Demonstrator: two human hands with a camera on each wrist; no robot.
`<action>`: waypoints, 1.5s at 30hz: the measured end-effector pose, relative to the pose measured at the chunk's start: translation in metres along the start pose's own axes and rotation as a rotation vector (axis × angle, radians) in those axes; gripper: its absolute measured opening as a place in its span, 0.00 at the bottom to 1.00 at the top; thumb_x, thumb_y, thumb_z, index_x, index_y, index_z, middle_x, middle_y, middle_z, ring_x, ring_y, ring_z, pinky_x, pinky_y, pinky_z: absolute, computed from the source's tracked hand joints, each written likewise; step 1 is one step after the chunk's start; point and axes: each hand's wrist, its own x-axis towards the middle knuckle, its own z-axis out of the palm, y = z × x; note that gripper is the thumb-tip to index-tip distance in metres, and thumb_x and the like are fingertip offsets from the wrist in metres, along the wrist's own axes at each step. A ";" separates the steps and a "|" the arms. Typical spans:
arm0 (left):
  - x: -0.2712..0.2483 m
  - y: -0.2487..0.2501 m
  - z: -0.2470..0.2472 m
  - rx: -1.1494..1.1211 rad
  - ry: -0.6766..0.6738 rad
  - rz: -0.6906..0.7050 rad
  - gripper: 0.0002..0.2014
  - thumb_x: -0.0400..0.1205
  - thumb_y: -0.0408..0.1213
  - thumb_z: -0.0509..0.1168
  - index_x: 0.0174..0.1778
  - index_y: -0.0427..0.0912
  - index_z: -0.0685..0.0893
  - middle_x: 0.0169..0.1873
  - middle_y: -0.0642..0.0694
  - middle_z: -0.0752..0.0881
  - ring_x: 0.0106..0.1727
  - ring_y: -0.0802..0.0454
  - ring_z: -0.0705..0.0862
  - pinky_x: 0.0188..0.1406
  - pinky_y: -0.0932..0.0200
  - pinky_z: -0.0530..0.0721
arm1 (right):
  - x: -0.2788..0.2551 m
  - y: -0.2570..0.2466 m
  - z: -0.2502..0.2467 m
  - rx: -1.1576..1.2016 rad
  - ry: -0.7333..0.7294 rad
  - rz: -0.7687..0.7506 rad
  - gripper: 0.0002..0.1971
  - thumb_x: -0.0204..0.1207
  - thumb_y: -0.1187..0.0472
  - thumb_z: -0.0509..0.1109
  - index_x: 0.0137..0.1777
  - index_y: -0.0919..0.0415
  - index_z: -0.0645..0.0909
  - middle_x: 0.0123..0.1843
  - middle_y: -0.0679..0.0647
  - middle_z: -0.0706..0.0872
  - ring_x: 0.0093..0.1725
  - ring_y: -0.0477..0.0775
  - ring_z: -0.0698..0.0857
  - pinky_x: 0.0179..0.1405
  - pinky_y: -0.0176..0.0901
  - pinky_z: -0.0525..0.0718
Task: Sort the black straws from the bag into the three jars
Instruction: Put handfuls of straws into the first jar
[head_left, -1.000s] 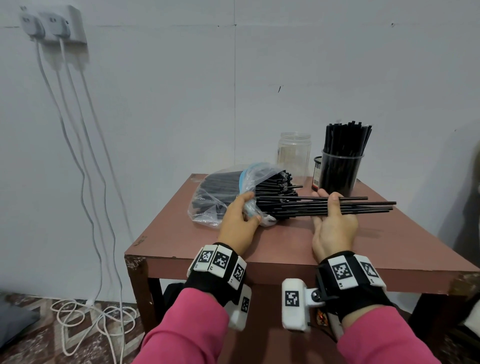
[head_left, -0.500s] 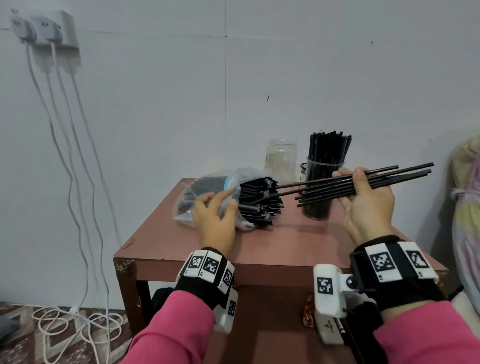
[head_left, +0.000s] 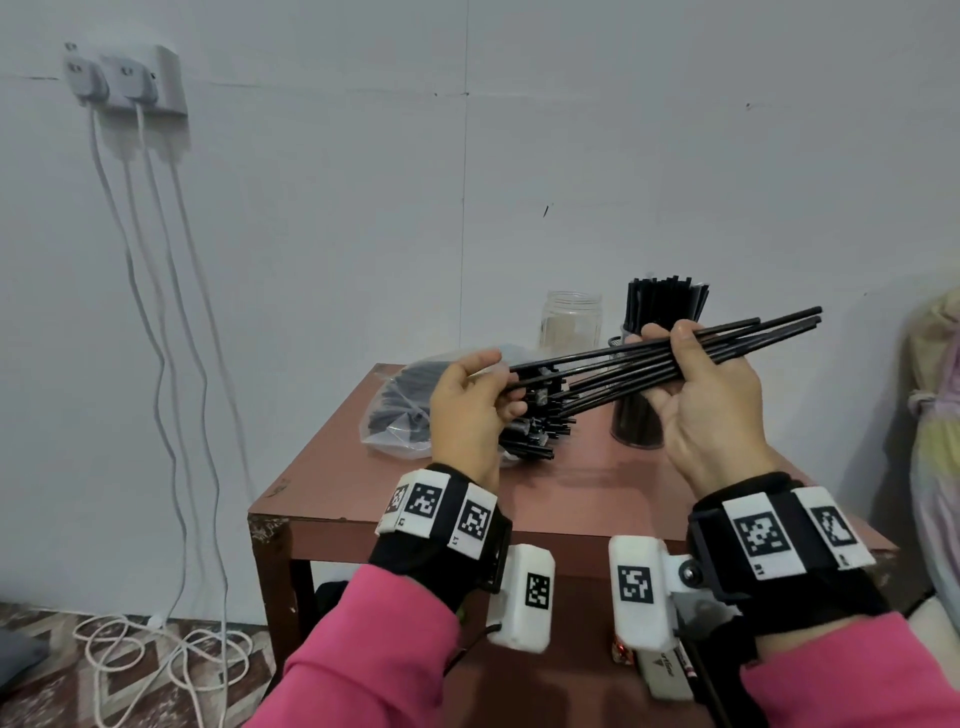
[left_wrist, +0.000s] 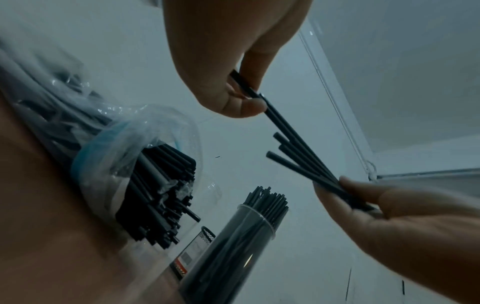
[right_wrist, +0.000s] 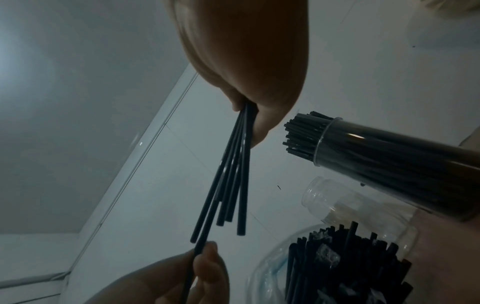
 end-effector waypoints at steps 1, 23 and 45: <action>0.000 -0.001 0.000 0.036 -0.006 0.001 0.10 0.82 0.20 0.59 0.51 0.38 0.80 0.38 0.40 0.82 0.25 0.58 0.80 0.25 0.69 0.80 | -0.001 0.001 0.001 0.000 -0.003 0.002 0.05 0.85 0.67 0.61 0.48 0.58 0.74 0.45 0.59 0.87 0.52 0.63 0.88 0.59 0.64 0.86; -0.015 -0.024 0.025 0.025 -0.061 -0.451 0.16 0.89 0.40 0.56 0.40 0.36 0.82 0.26 0.42 0.85 0.28 0.49 0.83 0.22 0.62 0.84 | -0.007 0.016 0.017 -0.031 -0.130 0.043 0.07 0.87 0.69 0.55 0.56 0.60 0.74 0.30 0.49 0.84 0.38 0.48 0.85 0.58 0.48 0.86; 0.034 -0.045 0.107 0.068 -0.213 -0.453 0.15 0.89 0.42 0.54 0.37 0.42 0.74 0.24 0.46 0.72 0.20 0.58 0.68 0.16 0.69 0.65 | 0.079 -0.072 -0.001 -0.542 -0.318 -0.014 0.07 0.85 0.71 0.58 0.49 0.58 0.72 0.43 0.58 0.85 0.41 0.52 0.91 0.38 0.41 0.89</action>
